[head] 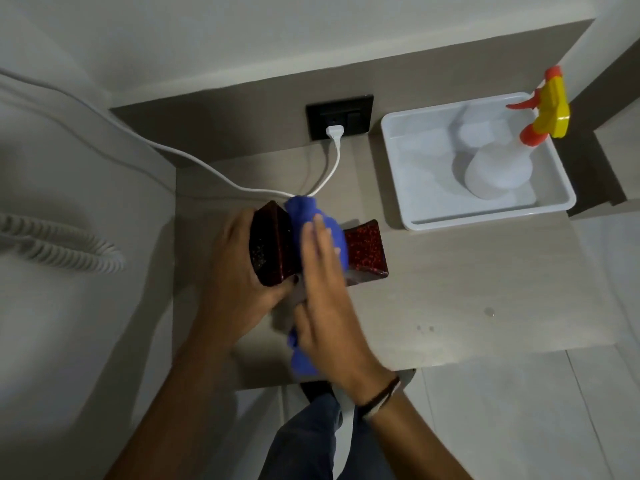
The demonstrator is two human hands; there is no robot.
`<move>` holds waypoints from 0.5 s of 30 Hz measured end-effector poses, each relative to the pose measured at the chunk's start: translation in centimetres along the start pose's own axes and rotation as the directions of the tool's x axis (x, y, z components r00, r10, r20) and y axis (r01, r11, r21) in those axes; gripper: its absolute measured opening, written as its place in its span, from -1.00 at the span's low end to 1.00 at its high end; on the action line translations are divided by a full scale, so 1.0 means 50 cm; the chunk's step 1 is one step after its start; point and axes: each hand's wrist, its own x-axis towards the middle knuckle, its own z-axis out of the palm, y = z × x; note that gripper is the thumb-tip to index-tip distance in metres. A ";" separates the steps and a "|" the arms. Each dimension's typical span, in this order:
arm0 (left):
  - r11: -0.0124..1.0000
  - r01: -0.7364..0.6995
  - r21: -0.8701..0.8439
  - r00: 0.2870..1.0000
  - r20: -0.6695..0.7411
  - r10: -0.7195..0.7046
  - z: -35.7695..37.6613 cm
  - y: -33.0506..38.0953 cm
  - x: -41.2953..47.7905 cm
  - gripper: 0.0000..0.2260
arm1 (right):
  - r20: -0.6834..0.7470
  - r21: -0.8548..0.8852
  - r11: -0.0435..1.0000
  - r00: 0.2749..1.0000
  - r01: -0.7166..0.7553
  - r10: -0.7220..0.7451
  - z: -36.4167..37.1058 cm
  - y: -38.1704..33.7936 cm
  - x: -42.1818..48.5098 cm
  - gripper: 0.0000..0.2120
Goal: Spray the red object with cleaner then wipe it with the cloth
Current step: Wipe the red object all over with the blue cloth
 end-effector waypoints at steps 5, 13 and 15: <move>0.998 0.029 0.052 1.000 -0.010 -0.029 -0.009 -0.013 -0.007 -0.21 | 0.027 -0.182 0.983 1.000 0.006 -0.001 -0.024 0.042 -0.010 0.05; 0.997 0.080 0.009 0.996 -0.036 -0.080 0.005 0.011 -0.012 -0.40 | 0.036 0.030 0.992 0.992 0.120 -0.121 0.017 -0.036 0.005 0.02; 0.990 0.137 -0.030 0.990 -0.025 -0.138 -0.002 0.005 -0.017 -0.35 | 0.051 0.025 0.990 0.989 0.140 -0.141 0.005 -0.011 0.009 -0.05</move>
